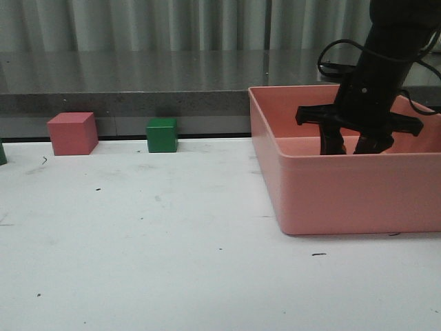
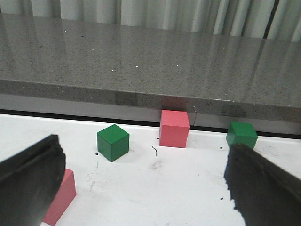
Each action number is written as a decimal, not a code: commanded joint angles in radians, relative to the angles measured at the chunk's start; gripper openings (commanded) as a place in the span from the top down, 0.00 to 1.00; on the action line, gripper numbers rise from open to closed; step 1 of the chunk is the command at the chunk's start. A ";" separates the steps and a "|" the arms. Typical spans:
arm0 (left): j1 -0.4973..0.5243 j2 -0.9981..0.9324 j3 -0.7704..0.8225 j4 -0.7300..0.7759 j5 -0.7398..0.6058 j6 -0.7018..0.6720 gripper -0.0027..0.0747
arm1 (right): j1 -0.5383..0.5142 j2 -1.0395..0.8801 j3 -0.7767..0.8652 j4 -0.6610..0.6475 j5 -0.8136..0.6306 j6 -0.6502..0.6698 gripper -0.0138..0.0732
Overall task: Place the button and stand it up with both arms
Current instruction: 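Lower the right gripper into the pink bin and grasp the yellow button, then lift the button out of the bin and carry it toward the cubes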
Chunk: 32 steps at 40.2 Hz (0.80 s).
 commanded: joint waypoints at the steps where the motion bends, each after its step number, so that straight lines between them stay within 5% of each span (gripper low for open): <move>1: 0.002 0.009 -0.038 -0.005 -0.085 -0.006 0.11 | -0.006 -0.083 -0.051 -0.004 0.005 0.000 0.55; 19: 0.002 0.009 -0.038 -0.005 -0.086 -0.006 0.11 | 0.049 -0.291 -0.120 0.002 0.020 0.000 0.55; 32: 0.002 0.009 -0.038 -0.005 -0.086 -0.006 0.11 | 0.316 -0.318 -0.132 0.227 -0.032 -0.072 0.55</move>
